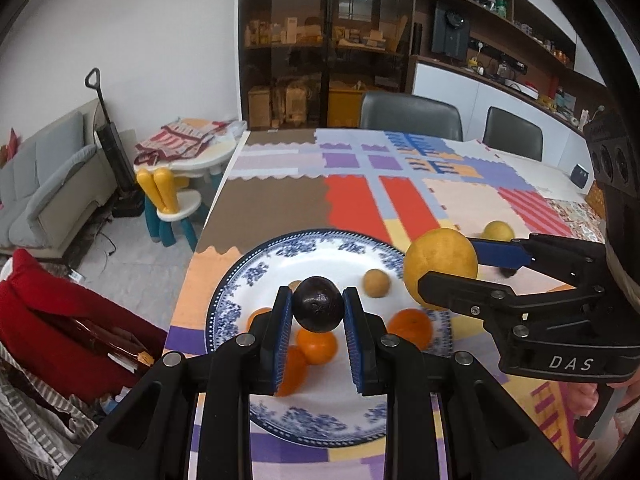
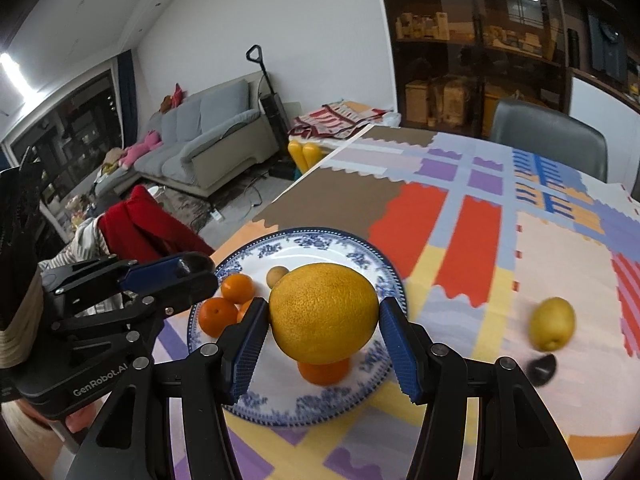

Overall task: Organize fruits
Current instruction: 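Carry the left gripper's plum onto the plate and open while the right gripper releases the pomelo there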

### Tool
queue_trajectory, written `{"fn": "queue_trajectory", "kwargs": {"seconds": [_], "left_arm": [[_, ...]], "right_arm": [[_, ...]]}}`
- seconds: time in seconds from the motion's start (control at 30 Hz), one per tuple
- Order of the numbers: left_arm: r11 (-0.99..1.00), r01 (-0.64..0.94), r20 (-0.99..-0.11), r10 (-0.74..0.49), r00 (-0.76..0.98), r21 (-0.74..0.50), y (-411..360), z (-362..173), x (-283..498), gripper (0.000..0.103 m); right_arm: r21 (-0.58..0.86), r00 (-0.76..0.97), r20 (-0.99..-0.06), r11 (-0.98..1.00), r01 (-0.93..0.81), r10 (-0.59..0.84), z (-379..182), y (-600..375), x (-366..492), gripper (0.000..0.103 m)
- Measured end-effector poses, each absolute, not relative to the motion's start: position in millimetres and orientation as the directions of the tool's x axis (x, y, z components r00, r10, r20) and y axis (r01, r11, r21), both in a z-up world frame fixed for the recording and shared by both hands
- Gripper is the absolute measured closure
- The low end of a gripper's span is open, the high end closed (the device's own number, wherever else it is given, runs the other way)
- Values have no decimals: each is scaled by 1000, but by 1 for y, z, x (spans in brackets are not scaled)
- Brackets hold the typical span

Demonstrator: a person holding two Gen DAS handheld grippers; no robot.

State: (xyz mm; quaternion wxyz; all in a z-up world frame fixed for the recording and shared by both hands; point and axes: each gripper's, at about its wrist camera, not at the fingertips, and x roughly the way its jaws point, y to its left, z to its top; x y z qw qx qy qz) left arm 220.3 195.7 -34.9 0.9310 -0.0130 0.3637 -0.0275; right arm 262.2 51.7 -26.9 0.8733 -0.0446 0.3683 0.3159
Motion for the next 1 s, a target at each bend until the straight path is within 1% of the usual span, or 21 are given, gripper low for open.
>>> {"fn": "queue_trajectory", "kwargs": {"seconds": [0.3, 0.53, 0.57, 0.6, 0.63, 0.83, 1.0], "left_arm": [[998, 54, -705, -66, 707, -40, 208, -55, 240, 78], [997, 69, -711, -78, 698, -43, 207, -60, 245, 77], [996, 73, -715, -83, 694, -45, 206, -61, 245, 76], [996, 72, -717, -83, 692, -46, 205, -61, 245, 70], [997, 69, -717, -80, 692, -45, 205, -60, 244, 67], [998, 61, -698, -48, 714, -6, 194, -47, 232, 66], [998, 57, -676, -36, 736, 8, 181, -32, 217, 61]], "right_arm": [[154, 487, -709, 785, -600, 511, -48, 76, 281, 45], [165, 472, -719, 785, -597, 511, -58, 80, 287, 45], [165, 481, -708, 784, -599, 517, -55, 79, 286, 45], [161, 491, -701, 785, -598, 518, -53, 78, 284, 45], [155, 502, -694, 787, -597, 517, -49, 78, 283, 45], [139, 540, -677, 807, -574, 501, -36, 65, 275, 44], [121, 567, -667, 822, -556, 482, -26, 48, 261, 44]]}}
